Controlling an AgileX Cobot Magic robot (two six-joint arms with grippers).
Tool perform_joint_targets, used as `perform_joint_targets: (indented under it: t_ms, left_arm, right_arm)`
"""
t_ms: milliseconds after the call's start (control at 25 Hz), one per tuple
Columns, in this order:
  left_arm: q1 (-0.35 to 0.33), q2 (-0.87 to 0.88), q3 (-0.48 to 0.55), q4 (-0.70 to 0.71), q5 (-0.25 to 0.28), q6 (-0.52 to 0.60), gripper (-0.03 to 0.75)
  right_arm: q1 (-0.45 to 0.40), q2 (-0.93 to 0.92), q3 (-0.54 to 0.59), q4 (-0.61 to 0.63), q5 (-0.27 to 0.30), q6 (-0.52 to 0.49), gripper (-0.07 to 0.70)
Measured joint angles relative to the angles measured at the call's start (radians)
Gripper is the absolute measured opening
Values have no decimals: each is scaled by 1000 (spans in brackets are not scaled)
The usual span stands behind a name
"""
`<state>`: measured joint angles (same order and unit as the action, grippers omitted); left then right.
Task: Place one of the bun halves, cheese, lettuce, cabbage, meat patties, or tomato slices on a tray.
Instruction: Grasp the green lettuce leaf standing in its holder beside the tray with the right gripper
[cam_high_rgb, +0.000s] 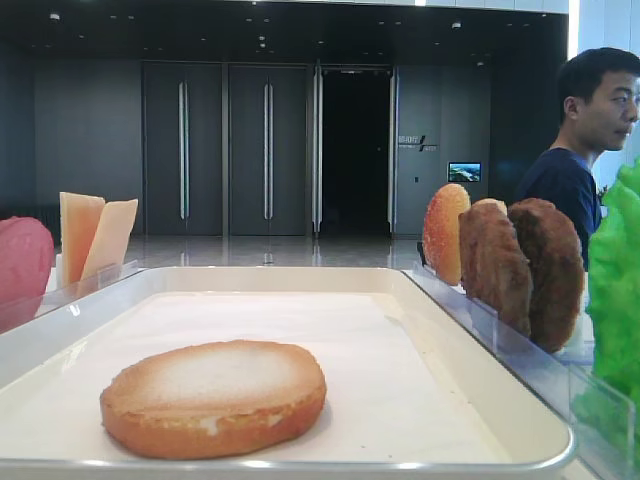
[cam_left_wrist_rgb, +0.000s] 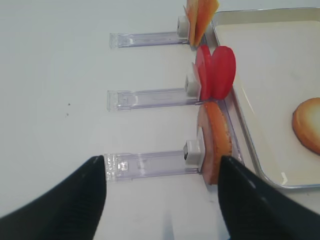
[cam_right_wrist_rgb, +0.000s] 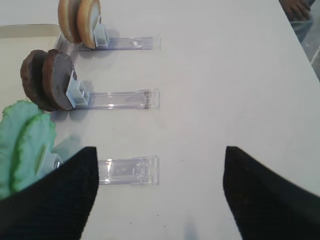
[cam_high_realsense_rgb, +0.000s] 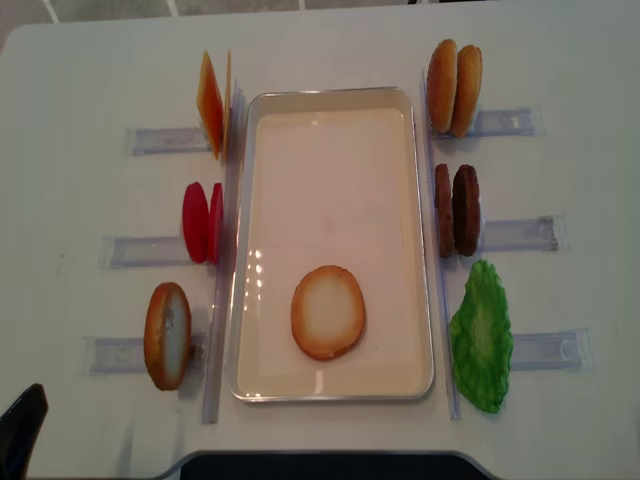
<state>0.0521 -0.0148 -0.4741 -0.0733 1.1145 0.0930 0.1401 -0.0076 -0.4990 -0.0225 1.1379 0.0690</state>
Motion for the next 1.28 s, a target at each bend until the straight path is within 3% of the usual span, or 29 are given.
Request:
perform_joint_targets:
  t_ms: [240,600,1080,1280]
  left_arm:
    - [0,0,0,0,0,0,534]
    - [0,0,0,0,-1,0,534]
    - [0,0,0,0,-1,0,534]
    - [0,0,0,0,-1,0,534]
  right_arm:
    - [0,15,0,7,4,0,524]
    - [0,351,-28,85,1,-2,524]
    - [0,870,-217,97,-45,-5,524]
    - [0,968,-302,97,-97,-15,524]
